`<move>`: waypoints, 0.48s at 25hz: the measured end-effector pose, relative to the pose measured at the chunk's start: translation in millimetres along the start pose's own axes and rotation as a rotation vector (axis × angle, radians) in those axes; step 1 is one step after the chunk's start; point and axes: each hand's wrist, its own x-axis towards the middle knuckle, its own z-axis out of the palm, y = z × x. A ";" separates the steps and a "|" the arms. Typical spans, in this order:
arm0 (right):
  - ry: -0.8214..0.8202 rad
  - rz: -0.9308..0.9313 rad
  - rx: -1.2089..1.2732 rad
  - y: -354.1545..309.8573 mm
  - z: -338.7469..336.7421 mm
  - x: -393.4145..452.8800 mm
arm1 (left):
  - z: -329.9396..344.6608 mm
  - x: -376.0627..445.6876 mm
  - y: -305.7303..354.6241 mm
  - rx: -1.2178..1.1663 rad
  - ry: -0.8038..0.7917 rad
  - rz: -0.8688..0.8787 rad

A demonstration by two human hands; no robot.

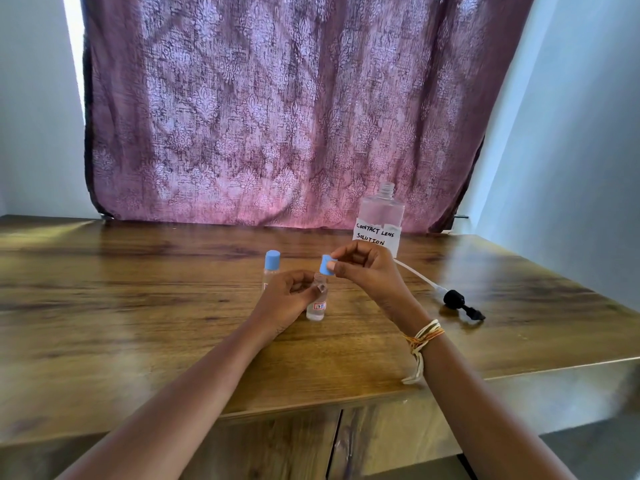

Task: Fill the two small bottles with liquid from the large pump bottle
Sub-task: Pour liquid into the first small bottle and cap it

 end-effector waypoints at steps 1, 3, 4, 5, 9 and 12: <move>-0.008 -0.010 -0.011 2.7 0.2 -0.1 | 0.2 -0.6 1.4 0.017 -0.004 0.003; -0.026 -0.024 -0.014 4.4 0.9 -0.4 | 0.9 -1.7 4.4 0.032 -0.014 0.002; -0.040 -0.030 -0.018 4.4 1.3 0.2 | 1.0 -2.3 5.4 0.031 -0.018 -0.001; -0.053 -0.038 -0.031 4.2 1.7 1.2 | 0.9 -2.9 6.2 0.027 -0.021 -0.003; -0.103 -0.055 -0.099 1.7 2.2 4.0 | 0.7 -3.1 5.6 0.008 -0.022 0.003; -0.119 -0.055 -0.179 1.1 4.3 2.0 | -0.3 -1.7 3.5 0.034 -0.025 0.006</move>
